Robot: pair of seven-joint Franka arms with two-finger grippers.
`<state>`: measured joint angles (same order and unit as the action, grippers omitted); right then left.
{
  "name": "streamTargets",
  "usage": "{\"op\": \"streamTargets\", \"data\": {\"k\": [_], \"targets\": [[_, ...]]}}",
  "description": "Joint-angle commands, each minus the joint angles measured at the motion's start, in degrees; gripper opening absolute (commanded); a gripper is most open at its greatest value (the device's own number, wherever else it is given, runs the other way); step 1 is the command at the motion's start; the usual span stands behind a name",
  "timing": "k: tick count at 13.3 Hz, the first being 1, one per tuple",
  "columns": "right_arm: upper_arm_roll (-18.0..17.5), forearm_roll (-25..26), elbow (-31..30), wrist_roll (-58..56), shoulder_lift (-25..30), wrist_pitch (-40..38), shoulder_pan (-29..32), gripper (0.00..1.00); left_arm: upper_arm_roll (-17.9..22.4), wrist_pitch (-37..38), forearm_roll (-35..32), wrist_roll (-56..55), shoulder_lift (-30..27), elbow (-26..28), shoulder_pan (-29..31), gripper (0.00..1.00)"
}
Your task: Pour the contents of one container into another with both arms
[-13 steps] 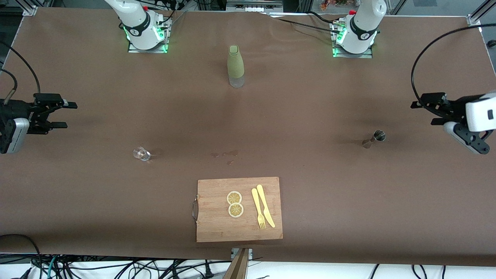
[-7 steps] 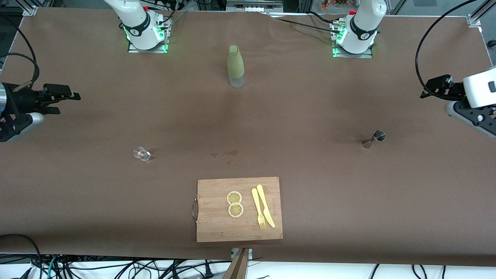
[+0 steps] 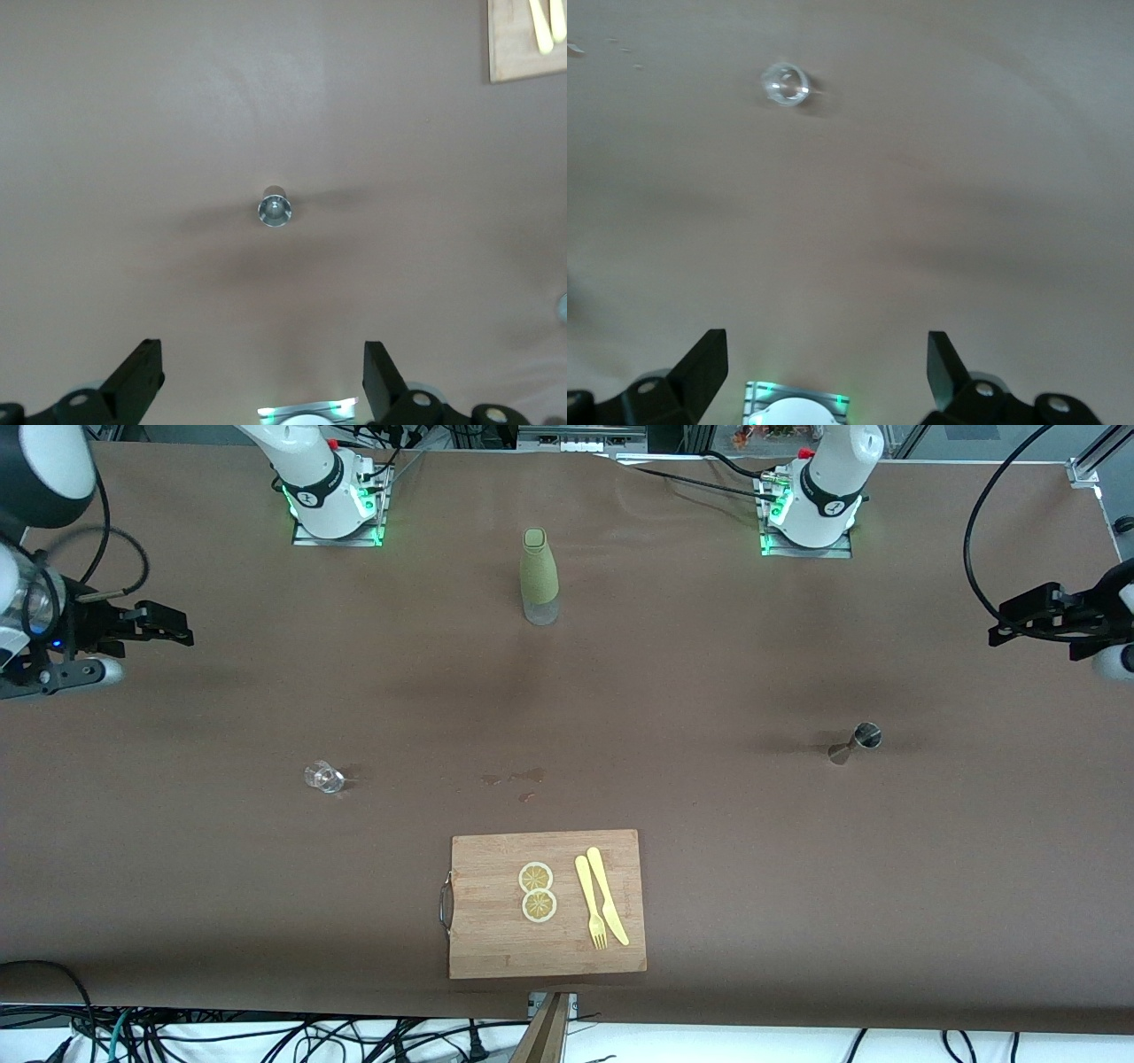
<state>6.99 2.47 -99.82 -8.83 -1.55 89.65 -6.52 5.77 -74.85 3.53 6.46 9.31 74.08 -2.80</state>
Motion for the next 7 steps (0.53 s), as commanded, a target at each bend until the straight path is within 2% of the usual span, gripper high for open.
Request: {"op": "streamTargets", "data": {"k": [1,4,6,7], "targets": [[0.04,1.32,-2.75,5.65,3.04,1.85,-0.07,1.0,-1.63,1.19,1.39,-3.56,-0.78,-0.25,0.95,1.0],[0.13,-1.23,-2.04,7.42,3.74,3.42,1.24,1.0,-3.47,0.49,2.96,-11.97,0.01,-0.34,0.86,1.0],[0.13,-1.85,-1.77,9.08,3.83,4.66,1.87,1.0,-3.92,-0.83,2.97,-11.92,-0.08,-0.34,0.86,1.0],[0.13,-4.29,-1.78,13.1,3.74,4.83,1.95,1.0,-3.92,-0.83,2.97,-11.04,-0.16,-0.17,0.69,1.0]]}}
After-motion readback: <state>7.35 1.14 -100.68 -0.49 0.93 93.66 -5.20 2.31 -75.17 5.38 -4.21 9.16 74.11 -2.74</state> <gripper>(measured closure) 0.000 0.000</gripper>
